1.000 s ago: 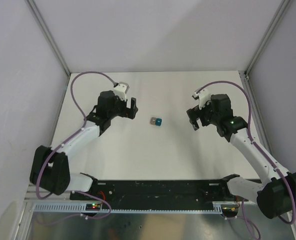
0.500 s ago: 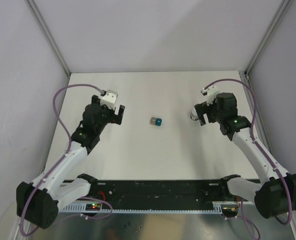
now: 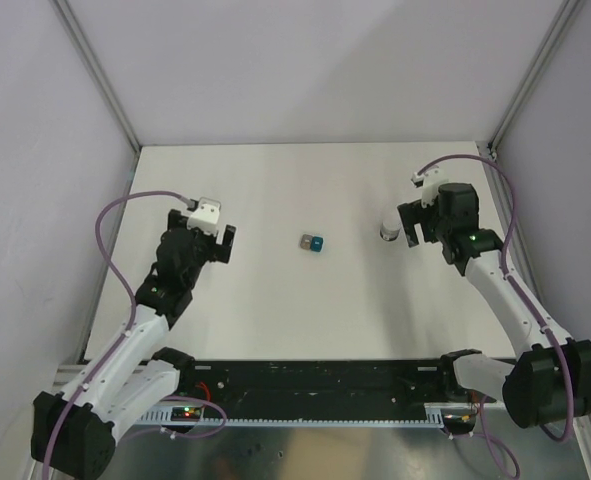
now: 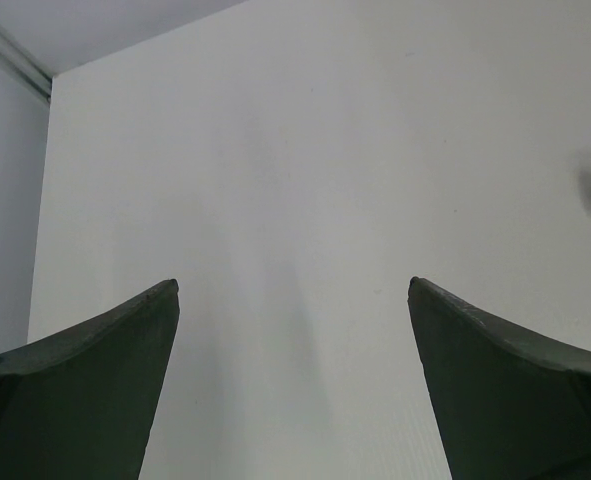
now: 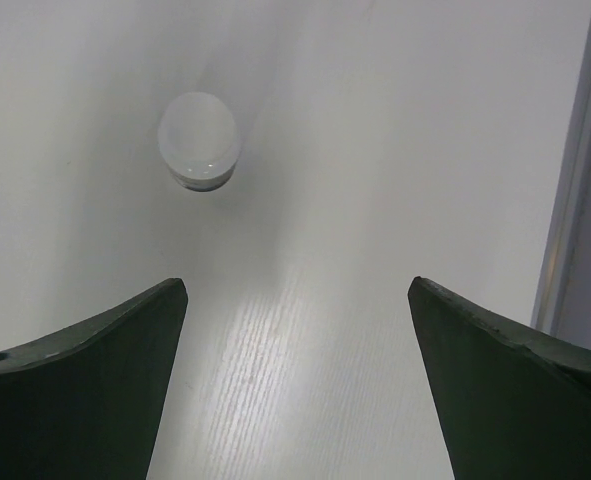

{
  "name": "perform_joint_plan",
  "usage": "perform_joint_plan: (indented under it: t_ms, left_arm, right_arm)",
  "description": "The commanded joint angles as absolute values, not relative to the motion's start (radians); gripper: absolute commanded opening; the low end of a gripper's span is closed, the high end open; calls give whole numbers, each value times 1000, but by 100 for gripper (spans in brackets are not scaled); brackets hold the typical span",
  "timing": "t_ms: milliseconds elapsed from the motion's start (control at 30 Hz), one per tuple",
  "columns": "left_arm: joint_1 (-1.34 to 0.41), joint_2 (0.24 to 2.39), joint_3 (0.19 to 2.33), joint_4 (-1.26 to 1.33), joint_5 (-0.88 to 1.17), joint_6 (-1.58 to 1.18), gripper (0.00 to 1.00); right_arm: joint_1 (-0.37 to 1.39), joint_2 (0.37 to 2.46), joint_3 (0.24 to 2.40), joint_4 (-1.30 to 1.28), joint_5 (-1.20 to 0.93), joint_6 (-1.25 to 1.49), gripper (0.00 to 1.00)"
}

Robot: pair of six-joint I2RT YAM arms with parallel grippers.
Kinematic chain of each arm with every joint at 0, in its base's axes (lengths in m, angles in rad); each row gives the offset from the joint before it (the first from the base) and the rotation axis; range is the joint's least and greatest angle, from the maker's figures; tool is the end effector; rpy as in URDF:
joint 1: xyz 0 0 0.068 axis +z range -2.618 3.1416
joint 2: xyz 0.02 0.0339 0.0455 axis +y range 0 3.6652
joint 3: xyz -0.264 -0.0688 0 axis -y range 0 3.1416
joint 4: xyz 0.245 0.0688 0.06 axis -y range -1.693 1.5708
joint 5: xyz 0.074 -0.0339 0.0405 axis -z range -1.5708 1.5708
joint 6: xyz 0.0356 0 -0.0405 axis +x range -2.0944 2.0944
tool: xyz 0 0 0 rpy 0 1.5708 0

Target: Sort the pills into containers

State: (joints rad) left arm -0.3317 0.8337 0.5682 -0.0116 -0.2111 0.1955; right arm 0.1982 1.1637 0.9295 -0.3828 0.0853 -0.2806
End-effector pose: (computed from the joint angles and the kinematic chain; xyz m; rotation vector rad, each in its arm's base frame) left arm 0.1909 -0.0579 0.2728 0.3367 1.8117 0.0998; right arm 0.2526 0.0476 0.2941 -0.4720 2.1372 -0.1399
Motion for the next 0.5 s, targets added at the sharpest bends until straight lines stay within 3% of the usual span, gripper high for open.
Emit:
perform_joint_plan:
  t_ms: [0, 467]
  left_arm:
    - [-306, 781, 518, 70, -234, 209, 100]
    - [-242, 595, 351, 272, -274, 158, 100]
  right_arm:
    - [168, 1122, 925, -350, 122, -247, 99]
    - [163, 1013, 923, -469, 221, -172, 99]
